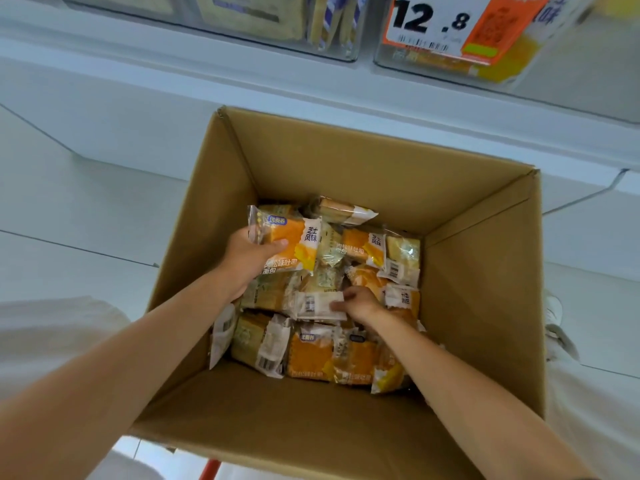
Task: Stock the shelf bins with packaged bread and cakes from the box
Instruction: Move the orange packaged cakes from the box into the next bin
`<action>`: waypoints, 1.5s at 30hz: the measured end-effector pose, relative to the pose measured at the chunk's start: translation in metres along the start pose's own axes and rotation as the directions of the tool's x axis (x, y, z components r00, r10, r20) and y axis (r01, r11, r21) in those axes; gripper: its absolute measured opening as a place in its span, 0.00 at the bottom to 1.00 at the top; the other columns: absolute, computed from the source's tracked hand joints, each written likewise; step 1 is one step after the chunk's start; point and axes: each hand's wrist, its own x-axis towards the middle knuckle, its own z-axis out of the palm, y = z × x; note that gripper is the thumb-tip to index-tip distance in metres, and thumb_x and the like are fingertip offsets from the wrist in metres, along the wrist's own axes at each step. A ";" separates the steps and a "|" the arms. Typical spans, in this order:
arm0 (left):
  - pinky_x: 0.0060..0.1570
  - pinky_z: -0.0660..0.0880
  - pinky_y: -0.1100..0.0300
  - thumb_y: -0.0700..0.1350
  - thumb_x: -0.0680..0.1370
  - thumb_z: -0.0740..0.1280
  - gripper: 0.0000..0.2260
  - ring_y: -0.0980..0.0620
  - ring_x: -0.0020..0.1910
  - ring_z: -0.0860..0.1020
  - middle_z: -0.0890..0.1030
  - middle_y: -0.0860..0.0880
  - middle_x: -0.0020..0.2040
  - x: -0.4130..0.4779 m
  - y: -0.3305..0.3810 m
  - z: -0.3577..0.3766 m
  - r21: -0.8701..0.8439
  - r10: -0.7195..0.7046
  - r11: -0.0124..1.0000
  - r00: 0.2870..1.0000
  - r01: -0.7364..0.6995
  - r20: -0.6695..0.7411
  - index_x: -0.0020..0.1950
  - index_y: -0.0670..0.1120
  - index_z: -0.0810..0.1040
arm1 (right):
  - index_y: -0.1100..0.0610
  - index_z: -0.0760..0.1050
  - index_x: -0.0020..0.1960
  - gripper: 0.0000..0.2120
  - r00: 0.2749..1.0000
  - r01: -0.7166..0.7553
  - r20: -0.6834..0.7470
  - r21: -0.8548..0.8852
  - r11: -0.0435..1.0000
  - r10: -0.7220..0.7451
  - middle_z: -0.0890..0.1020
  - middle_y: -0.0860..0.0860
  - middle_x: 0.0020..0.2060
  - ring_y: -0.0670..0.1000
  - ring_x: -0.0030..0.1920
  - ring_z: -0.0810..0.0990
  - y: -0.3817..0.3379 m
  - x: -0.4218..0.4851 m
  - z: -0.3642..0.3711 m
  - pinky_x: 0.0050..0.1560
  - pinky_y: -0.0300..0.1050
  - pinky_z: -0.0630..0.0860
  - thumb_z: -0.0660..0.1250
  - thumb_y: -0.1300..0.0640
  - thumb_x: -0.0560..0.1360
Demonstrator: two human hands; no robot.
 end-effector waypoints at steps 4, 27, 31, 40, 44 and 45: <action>0.53 0.80 0.53 0.37 0.75 0.72 0.14 0.48 0.51 0.84 0.84 0.45 0.53 -0.005 0.007 0.000 -0.026 0.050 0.998 0.999 -0.050 -0.009 0.60 0.43 0.79 | 0.53 0.72 0.41 0.09 0.994 0.089 -0.066 0.070 0.994 -0.085 0.78 0.52 0.49 0.52 0.49 0.76 -0.014 -0.027 -0.019 0.45 0.42 0.73 0.72 0.58 0.74; 0.45 0.82 0.51 0.36 0.72 0.75 0.25 0.44 0.52 0.84 0.81 0.43 0.61 -0.038 0.042 0.028 -0.232 0.027 0.971 0.928 0.065 0.372 0.67 0.47 0.71 | 0.62 0.75 0.63 0.14 0.917 0.398 -0.175 0.355 0.846 -0.358 0.79 0.58 0.58 0.58 0.56 0.81 -0.170 -0.139 -0.090 0.58 0.49 0.78 0.60 0.55 0.82; 0.55 0.81 0.48 0.39 0.71 0.72 0.24 0.42 0.57 0.82 0.82 0.42 0.61 -0.046 0.062 0.005 -0.361 0.065 0.923 0.869 0.134 0.490 0.67 0.46 0.74 | 0.47 0.65 0.73 0.29 0.847 0.458 -0.213 -0.172 0.872 -0.487 0.69 0.49 0.71 0.51 0.71 0.67 -0.167 -0.167 -0.117 0.63 0.43 0.65 0.70 0.49 0.75; 0.53 0.81 0.51 0.60 0.72 0.67 0.25 0.45 0.56 0.82 0.83 0.44 0.59 -0.098 0.114 0.007 -0.229 0.168 0.972 0.851 -0.058 0.497 0.65 0.49 0.75 | 0.46 0.46 0.79 0.55 0.768 0.475 -0.084 -0.590 0.652 -0.635 0.64 0.49 0.76 0.53 0.73 0.65 -0.186 -0.223 -0.113 0.70 0.48 0.66 0.79 0.46 0.65; 0.56 0.80 0.49 0.67 0.70 0.61 0.32 0.46 0.60 0.81 0.81 0.46 0.63 -0.117 0.128 0.012 -0.306 0.256 0.945 0.841 -0.114 0.476 0.69 0.52 0.72 | 0.48 0.40 0.79 0.64 0.813 0.491 -0.317 -0.077 0.868 -0.488 0.67 0.50 0.73 0.53 0.69 0.71 -0.178 -0.242 -0.116 0.63 0.47 0.73 0.78 0.34 0.58; 0.55 0.80 0.47 0.67 0.70 0.63 0.33 0.46 0.61 0.80 0.80 0.45 0.64 -0.123 0.130 0.017 -0.306 0.271 0.943 0.838 -0.132 0.473 0.70 0.51 0.72 | 0.47 0.38 0.79 0.70 0.827 0.477 -0.365 0.051 0.877 -0.428 0.66 0.51 0.74 0.55 0.68 0.73 -0.177 -0.245 -0.113 0.63 0.52 0.75 0.76 0.28 0.52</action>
